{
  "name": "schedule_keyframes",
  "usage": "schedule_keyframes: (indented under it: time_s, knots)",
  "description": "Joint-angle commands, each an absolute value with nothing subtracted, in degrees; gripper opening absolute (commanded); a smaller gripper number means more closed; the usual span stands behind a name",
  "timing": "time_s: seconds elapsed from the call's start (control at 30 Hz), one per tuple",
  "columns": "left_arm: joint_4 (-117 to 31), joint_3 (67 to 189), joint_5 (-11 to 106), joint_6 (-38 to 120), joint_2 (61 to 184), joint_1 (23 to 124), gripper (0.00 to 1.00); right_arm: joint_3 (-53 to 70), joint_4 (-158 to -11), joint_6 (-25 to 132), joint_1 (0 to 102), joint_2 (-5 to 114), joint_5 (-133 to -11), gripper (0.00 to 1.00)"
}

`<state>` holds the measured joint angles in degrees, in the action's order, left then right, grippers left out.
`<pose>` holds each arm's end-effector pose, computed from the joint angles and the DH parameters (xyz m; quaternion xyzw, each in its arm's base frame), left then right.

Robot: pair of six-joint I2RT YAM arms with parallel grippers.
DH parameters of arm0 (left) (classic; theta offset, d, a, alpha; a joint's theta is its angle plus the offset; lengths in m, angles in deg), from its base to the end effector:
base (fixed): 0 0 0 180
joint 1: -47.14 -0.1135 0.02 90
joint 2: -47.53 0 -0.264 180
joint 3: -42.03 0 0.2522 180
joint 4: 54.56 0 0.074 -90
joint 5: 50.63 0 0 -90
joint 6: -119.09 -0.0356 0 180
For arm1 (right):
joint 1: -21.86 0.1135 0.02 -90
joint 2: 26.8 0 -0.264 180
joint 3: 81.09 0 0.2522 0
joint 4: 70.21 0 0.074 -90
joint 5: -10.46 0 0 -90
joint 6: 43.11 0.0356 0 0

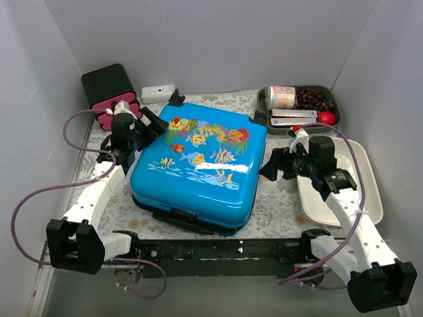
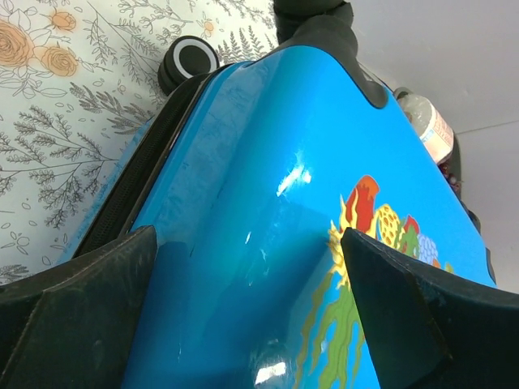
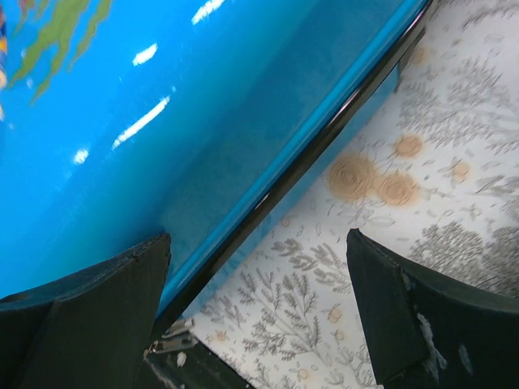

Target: Open, take out, and arrange the luggage

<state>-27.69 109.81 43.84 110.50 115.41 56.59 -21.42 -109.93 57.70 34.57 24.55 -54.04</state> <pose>0.2663 -0.0471 0.3080 -0.4840 0.7013 -0.3954 0.3429 0.1871 0.0579 0.3009 -0.1221 0.8487 0.2857 0.4281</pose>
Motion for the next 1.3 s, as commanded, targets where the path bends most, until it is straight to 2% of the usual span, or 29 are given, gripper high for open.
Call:
schedule_keyframes:
  time_s: [0.0,0.27,0.53,0.73,1.13,1.27]
  knots:
    - [-25.24,112.12,56.51,115.41,121.26,62.96,0.98,-23.91,-106.48,61.22,36.54,23.82,-43.42,0.98]
    - [-26.38,117.22,54.59,112.77,128.74,63.75,0.98,-26.03,-90.68,66.48,36.54,30.14,-45.96,0.95]
    - [-25.60,125.30,52.65,109.60,139.18,63.75,0.98,-16.01,-86.08,64.73,36.45,42.52,-50.18,0.92]
    - [-24.89,129.70,51.86,109.78,142.19,63.75,0.98,-8.27,-82.06,64.82,36.27,52.10,-49.75,0.90]
    - [-26.20,135.42,51.41,107.23,147.81,63.66,0.98,2.45,-82.03,60.09,33.37,62.75,-48.95,0.89]
    - [-26.65,138.31,52.38,107.05,150.01,63.66,0.98,2.38,-90.45,56.91,32.67,60.22,-56.40,0.91]
